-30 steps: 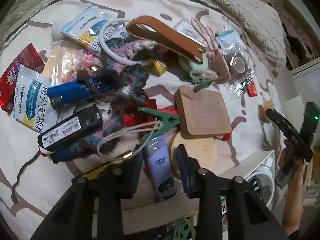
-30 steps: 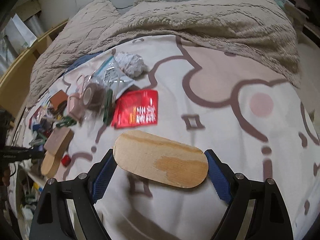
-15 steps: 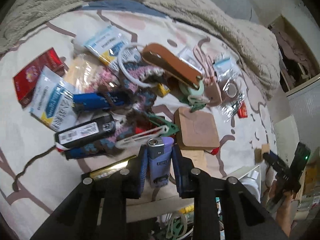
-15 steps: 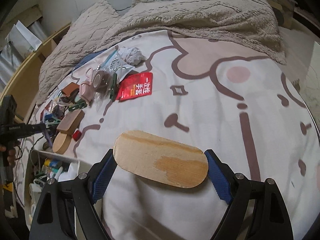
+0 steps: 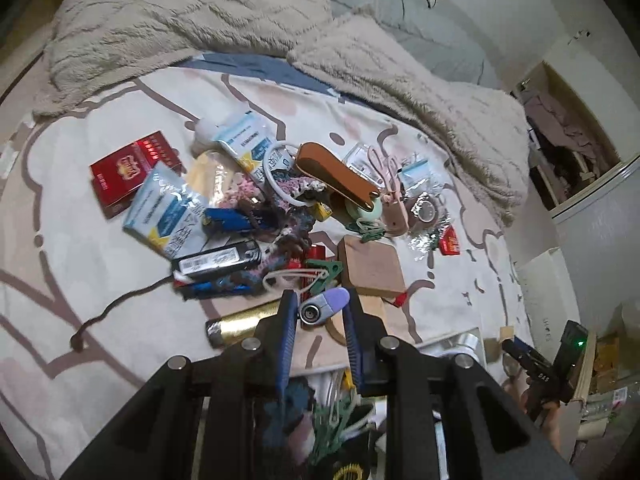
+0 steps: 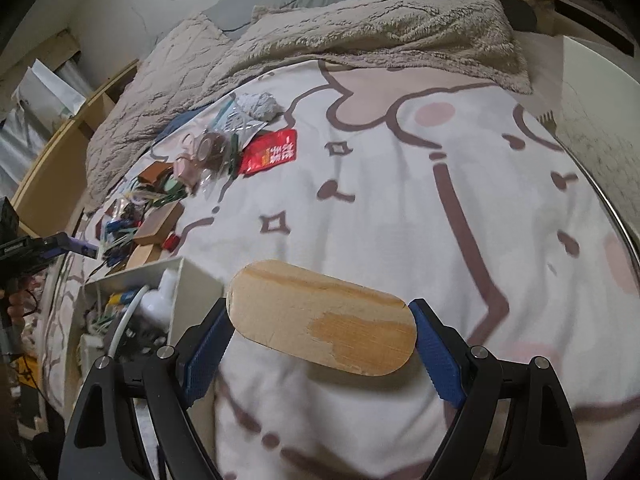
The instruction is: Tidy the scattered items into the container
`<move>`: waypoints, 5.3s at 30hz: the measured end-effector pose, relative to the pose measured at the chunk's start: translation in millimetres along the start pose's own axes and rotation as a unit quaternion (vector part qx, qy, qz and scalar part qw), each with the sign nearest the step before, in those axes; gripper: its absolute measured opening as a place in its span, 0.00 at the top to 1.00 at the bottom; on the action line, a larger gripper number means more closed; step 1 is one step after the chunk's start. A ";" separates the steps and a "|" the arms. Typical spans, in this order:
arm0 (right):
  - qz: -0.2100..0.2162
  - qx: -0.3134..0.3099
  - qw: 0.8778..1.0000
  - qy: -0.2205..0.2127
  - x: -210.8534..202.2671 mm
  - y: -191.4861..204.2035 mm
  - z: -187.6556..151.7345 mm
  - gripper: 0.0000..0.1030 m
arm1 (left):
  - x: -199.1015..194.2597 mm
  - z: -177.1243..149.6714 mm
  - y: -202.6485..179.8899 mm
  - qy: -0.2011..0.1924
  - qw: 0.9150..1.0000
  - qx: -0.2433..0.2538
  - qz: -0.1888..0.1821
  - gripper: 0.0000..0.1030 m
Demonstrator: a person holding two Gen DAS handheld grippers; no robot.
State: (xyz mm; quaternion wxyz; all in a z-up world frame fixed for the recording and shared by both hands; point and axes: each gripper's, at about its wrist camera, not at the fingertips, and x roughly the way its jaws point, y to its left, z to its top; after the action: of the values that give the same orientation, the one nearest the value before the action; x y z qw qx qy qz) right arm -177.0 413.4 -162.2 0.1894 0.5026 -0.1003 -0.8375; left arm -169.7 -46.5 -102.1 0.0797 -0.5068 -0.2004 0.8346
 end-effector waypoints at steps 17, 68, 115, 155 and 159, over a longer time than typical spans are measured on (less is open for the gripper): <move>0.023 -0.009 0.999 0.037 -24.0 27.6 -57.6 0.15 | -87.5 -67.1 74.0 -0.043 0.998 -0.045 0.003 0.78; -0.101 -0.194 0.975 0.044 -16.6 -5.1 -86.8 0.00 | -37.2 -154.4 110.2 0.041 0.957 0.154 0.241 0.15; -0.067 -0.175 0.982 0.001 -4.3 37.2 -80.8 0.00 | -37.6 -142.0 113.5 -0.006 0.980 0.132 0.151 0.00; -0.124 -0.161 0.979 -0.013 10.3 15.2 -81.2 0.00 | 2.6 -138.4 126.8 -0.003 0.956 0.249 0.156 0.00; -0.132 -0.159 0.978 -0.030 10.8 17.2 -85.6 0.00 | 2.5 -140.9 126.1 -0.008 0.956 0.240 0.167 0.00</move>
State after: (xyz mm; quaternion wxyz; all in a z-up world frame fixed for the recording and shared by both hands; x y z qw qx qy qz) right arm -102.5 395.2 -205.4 0.1513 0.4496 0.0958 -0.8751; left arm -38.3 -124.3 -213.7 0.0569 -0.4926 0.0933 0.8634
